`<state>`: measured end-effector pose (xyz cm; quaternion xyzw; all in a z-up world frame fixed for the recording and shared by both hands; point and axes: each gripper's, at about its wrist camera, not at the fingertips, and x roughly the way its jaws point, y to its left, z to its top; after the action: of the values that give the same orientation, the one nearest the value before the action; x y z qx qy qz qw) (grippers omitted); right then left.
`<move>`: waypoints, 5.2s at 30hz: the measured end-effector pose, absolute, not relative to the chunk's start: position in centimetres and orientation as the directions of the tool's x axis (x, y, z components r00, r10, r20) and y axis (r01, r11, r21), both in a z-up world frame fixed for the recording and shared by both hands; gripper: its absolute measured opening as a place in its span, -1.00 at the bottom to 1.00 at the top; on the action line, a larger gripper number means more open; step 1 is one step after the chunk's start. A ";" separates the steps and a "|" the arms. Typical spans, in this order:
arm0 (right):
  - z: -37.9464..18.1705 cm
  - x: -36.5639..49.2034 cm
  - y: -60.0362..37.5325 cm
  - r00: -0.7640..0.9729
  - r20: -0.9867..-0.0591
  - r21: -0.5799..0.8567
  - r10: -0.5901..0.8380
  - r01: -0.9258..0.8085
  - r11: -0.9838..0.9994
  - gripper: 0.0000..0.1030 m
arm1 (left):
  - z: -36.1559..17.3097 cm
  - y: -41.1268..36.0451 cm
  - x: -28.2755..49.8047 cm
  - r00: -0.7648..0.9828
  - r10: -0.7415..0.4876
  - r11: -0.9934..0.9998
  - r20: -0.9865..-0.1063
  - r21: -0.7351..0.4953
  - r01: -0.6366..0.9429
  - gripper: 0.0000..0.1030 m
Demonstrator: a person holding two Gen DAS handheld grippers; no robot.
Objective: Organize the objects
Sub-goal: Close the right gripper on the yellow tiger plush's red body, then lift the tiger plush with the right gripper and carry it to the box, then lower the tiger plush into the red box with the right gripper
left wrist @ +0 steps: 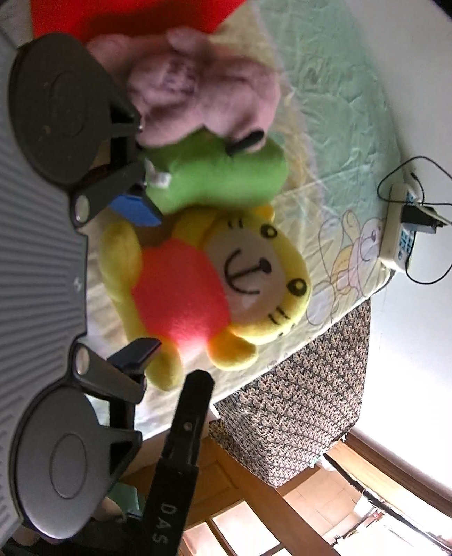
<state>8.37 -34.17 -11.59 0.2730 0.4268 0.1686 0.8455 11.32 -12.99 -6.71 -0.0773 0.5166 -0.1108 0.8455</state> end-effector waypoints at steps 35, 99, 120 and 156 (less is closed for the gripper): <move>-16.6 12.7 -35.0 0.451 -0.593 0.739 0.667 -0.024 0.673 -0.33 | -10.5 -13.7 15.2 0.357 -0.388 0.921 -0.850 -0.370 0.119 0.57; -3.1 -1.7 -8.7 0.546 -0.464 0.652 0.698 -0.323 0.686 -0.33 | 1.7 11.2 -5.2 0.649 -0.368 0.929 -0.666 -0.228 0.293 0.55; -4.7 2.2 -1.6 0.578 -0.575 0.492 0.579 -0.320 0.809 -0.33 | -1.5 19.1 -0.2 0.631 -0.416 0.907 -0.655 -0.350 0.235 0.59; -7.2 2.3 0.2 0.611 -0.652 0.358 0.449 -0.274 0.893 -0.44 | -7.3 18.4 2.4 0.526 -0.302 0.953 -0.795 -0.240 0.185 0.72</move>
<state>2.27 0.24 -7.24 0.1115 0.3917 0.2031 0.8905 2.42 18.36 -7.30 -0.0631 0.4661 -0.1398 0.8713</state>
